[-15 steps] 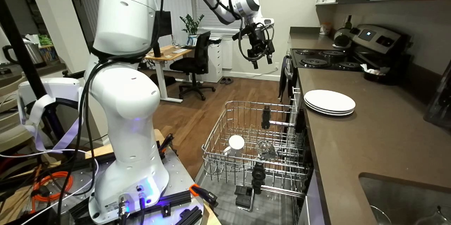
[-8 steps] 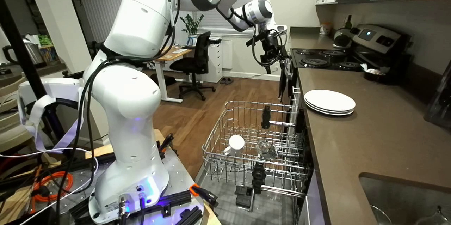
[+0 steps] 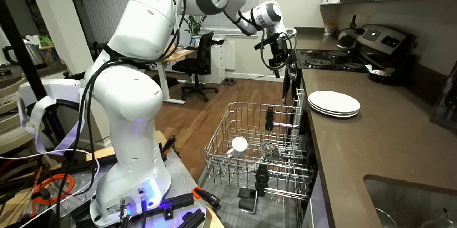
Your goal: Take the two white plates one after the other and put them vertically in the dishwasher then move the glass bottle to the right
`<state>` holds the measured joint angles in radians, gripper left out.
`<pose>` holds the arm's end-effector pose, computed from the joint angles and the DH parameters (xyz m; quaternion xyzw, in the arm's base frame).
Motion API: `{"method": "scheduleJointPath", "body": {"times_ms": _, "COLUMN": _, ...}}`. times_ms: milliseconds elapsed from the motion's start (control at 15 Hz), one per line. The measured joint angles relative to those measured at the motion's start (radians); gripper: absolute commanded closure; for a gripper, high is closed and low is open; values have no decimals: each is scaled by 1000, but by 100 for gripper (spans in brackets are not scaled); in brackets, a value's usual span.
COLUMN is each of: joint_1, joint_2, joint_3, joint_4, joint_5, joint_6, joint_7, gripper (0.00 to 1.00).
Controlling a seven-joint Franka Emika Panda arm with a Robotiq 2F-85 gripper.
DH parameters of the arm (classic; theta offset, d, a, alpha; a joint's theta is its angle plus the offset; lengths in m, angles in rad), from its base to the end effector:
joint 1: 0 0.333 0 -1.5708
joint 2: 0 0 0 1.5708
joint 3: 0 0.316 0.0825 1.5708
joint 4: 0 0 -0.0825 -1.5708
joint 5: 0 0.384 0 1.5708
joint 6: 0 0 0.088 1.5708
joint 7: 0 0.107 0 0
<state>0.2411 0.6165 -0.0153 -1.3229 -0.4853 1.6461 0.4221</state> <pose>0.6878 0.1124 0.3651 0.9598 -0.0406 -0.0583 0.2715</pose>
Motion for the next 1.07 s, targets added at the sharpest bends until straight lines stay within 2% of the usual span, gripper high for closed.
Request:
{"method": "scheduleJointPath", "body": {"times_ms": 267, "joint_1": 0, "joint_2": 17, "joint_3": -23, "joint_4": 0, "joint_5": 0, "joint_6": 70, "joint_7": 16, "gripper": 0}}
{"method": "scheduleJointPath", "body": {"times_ms": 467, "joint_1": -3, "joint_2": 39, "joint_3": -71, "joint_4": -1, "joint_5": -12, "joint_6": 174, "joint_7": 33, "gripper": 0}}
{"method": "scheduleJointPath", "body": {"times_ms": 667, "joint_1": -3, "joint_2": 59, "joint_3": -127, "joint_4": -3, "joint_5": -73, "joint_6": 252, "joint_7": 54, "gripper": 0}}
{"method": "scheduleJointPath", "body": {"times_ms": 867, "joint_1": -3, "joint_2": 79, "joint_3": -166, "joint_4": -10, "joint_5": -146, "joint_6": 290, "joint_7": 59, "gripper": 0}}
{"method": "scheduleJointPath", "body": {"times_ms": 1067, "joint_1": -10, "joint_2": 101, "joint_3": -163, "joint_4": -14, "joint_5": -150, "joint_6": 288, "joint_7": 56, "gripper": 0}}
